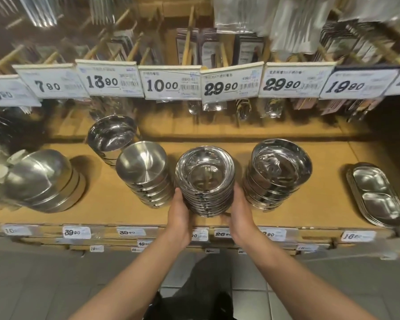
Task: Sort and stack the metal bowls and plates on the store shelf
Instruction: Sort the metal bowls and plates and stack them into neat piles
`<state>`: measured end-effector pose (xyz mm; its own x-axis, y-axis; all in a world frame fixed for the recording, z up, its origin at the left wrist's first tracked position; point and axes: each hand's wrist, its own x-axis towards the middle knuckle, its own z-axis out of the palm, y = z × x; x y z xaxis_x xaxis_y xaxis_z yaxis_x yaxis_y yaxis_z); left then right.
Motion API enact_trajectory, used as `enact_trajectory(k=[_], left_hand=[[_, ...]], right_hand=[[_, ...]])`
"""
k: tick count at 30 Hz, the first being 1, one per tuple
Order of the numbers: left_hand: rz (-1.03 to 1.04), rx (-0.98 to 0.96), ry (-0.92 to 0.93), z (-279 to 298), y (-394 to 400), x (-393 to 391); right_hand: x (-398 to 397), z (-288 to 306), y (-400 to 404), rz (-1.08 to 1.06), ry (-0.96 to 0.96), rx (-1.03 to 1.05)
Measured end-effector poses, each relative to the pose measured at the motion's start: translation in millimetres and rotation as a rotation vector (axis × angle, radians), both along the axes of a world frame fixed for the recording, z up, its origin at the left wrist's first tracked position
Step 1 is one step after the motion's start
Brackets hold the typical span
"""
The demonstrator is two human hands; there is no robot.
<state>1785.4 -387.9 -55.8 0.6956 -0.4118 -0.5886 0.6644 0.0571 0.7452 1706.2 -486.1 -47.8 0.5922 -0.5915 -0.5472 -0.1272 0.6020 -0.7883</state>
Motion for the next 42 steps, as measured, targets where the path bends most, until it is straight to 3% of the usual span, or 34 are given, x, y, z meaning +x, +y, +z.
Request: enact_trajectory(k=[7, 15, 19, 24, 42], left_hand=[[-0.024, 0.075, -0.028, -1.9, 24.4, -16.2], [-0.094, -0.001, -0.054, 4.6, 14.7, 5.0], [-0.047, -0.010, 0.052, 2.1, 14.8, 15.2], [-0.142, -0.036, 0.068, 2.8, 11.4, 23.9], [-0.233, -0.075, 0.072, 17.6, 39.5, 17.6]], right_hand=[[-23.0, -7.7, 0.6, 0.063, 0.023, 0.026], [-15.7, 1.7, 5.0, 0.065, 0.015, -0.004], [-12.7, 6.0, 6.1, 0.057, 0.011, 0.013], [-10.2, 10.9, 7.8, 0.103, 0.000, 0.008], [-25.1, 25.4, 48.8, -0.098, 0.042, 0.019]])
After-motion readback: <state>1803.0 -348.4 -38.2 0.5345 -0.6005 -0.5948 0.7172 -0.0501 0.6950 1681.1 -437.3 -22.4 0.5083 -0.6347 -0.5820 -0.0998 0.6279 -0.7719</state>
